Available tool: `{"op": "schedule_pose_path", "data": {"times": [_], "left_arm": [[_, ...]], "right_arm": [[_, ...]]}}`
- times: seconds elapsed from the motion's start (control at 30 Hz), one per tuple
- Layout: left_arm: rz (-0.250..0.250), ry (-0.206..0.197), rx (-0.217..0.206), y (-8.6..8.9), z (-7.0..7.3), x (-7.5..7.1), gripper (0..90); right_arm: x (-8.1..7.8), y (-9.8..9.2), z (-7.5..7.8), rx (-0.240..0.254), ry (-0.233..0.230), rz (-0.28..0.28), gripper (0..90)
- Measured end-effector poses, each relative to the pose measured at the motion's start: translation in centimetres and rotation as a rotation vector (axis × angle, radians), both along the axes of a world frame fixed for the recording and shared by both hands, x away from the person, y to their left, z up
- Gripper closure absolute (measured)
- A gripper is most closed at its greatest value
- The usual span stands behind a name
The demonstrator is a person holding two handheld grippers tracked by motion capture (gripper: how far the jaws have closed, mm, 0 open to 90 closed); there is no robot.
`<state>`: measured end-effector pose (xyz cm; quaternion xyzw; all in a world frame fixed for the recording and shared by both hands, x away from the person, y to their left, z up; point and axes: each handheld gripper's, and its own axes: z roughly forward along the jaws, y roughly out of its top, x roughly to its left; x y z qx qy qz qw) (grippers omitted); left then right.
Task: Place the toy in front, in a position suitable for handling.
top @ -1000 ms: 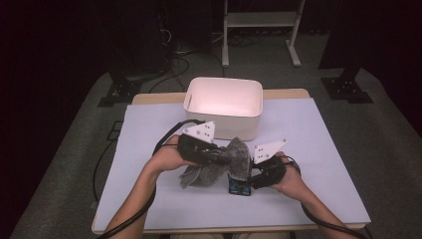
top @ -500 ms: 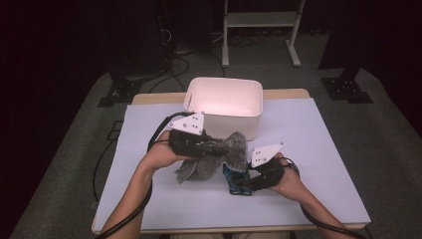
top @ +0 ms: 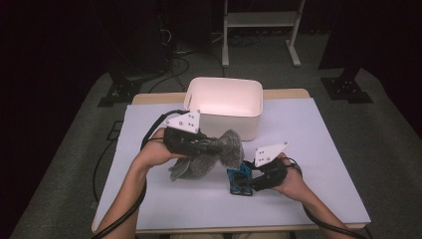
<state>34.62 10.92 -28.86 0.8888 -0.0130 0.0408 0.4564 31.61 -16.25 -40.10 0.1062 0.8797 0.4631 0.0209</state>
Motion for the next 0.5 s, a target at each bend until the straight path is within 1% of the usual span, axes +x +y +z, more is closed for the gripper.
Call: {"op": "schedule_pose_path", "data": {"times": [0.03, 0.07, 0.13, 0.2, 0.23, 0.3, 0.37, 0.47, 0.5], "left_arm": [[-0.001, 0.008, 0.011, -0.2, -0.4, 0.0, 76.7], [-0.007, 0.017, 0.038, -0.6, -1.0, -0.1, 76.7], [-0.025, 0.032, 0.073, -1.1, -2.0, -0.1, 76.7], [-0.034, 0.037, 0.124, -1.6, -2.9, 0.0, 76.7], [-0.041, 0.04, 0.135, -1.8, -3.3, -0.1, 76.6], [-0.051, 0.049, 0.137, -2.1, -3.8, -0.1, 76.6], [-0.047, 0.05, 0.127, -2.2, -3.8, -0.1, 76.6], [-0.062, 0.051, 0.086, -2.5, -3.0, -0.1, 76.5], [-0.07, 0.039, 0.084, -2.8, -2.7, -0.2, 76.5]], "right_arm": [[0.0, 0.1, 0.0, -0.003, -0.005, 0.0, 55.7], [0.0, 0.1, 0.0, -0.005, -0.007, 0.001, 55.7], [-0.1, 0.2, 0.1, -0.009, -0.011, 0.001, 55.7], [-0.1, 0.2, 0.1, -0.011, -0.013, 0.001, 55.7], [-0.1, 0.2, 0.1, -0.011, -0.013, -0.001, 55.7], [-0.1, 0.2, 0.1, -0.009, -0.008, -0.003, 55.7], [0.0, 0.2, 0.0, -0.008, -0.001, -0.005, 55.7], [0.0, 0.1, 0.0, -0.004, -0.001, -0.005, 55.7], [0.0, 0.2, 0.0, -0.004, -0.005, -0.006, 55.7]]}}
